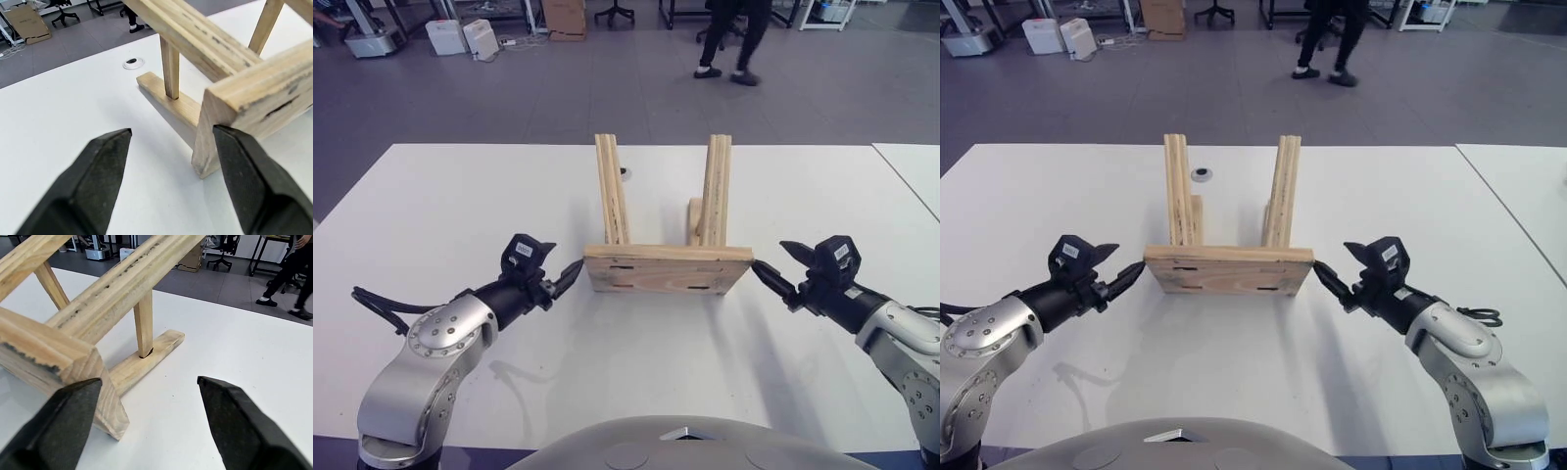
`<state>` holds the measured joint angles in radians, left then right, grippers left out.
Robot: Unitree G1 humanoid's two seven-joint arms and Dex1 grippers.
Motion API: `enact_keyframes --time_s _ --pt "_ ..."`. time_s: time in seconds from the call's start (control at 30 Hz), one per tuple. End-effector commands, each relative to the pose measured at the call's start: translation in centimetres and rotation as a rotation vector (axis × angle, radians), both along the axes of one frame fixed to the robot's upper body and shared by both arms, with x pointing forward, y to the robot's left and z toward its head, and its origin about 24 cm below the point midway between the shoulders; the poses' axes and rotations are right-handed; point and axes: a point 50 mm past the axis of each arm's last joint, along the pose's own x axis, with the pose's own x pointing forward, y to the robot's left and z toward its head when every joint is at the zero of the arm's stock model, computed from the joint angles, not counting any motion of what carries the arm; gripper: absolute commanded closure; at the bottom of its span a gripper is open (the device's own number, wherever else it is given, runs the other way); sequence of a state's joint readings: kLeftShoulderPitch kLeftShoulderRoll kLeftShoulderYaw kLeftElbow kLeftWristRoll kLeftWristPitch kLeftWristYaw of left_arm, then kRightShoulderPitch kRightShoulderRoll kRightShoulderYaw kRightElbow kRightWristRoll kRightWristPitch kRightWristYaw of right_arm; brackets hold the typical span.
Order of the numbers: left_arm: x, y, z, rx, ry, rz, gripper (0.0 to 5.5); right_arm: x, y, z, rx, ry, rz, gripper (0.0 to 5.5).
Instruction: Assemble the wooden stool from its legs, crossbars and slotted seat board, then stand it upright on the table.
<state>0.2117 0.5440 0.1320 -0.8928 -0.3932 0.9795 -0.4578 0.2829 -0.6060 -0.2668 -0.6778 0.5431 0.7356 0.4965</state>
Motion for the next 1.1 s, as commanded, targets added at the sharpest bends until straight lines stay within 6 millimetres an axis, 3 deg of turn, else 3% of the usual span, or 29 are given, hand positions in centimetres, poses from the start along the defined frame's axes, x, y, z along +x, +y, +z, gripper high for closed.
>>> enact_keyframes --time_s 0.03,0.1,0.17,0.23,0.37,0.5,0.77,0.93,1.03,1.1 --pt "0.7 4.2 -1.4 0.246 0.033 -0.019 2.41 1.4 -3.8 -0.6 -0.116 0.019 0.031 1.82" --pt "2.0 5.4 -1.0 0.230 0.010 -0.109 2.41 2.0 -5.1 -0.6 -0.140 0.073 0.201 1.82" --pt "2.7 4.9 -0.8 0.095 0.011 -0.265 2.41 2.9 -4.8 -0.6 -0.117 0.114 0.375 1.82" --pt "3.3 4.4 -1.2 0.052 0.040 -0.421 2.41 4.3 -3.6 -0.7 -0.092 0.130 0.528 1.82" --pt "6.5 2.3 -1.5 0.016 -0.006 -0.572 2.41 7.0 -0.8 -0.3 -0.056 0.119 0.705 1.82" --pt "8.1 0.7 -2.3 -0.013 -0.013 -0.636 2.41 7.7 0.1 -1.0 -0.070 0.147 0.779 1.82" --pt "7.8 1.6 -3.8 0.031 0.123 -0.799 3.60 8.1 1.0 -0.7 -0.013 0.098 0.818 3.11" --pt "8.4 0.7 -3.2 -0.003 0.065 -0.839 4.05 8.1 1.0 -0.9 -0.017 0.106 0.840 3.75" --pt "9.0 0.7 -1.4 -0.100 0.015 -0.822 4.05 9.2 2.2 2.0 0.121 0.030 0.851 3.78" --pt "9.6 0.7 3.7 -0.283 -0.018 -0.822 4.05 10.1 2.6 6.7 0.219 0.032 0.919 3.78"
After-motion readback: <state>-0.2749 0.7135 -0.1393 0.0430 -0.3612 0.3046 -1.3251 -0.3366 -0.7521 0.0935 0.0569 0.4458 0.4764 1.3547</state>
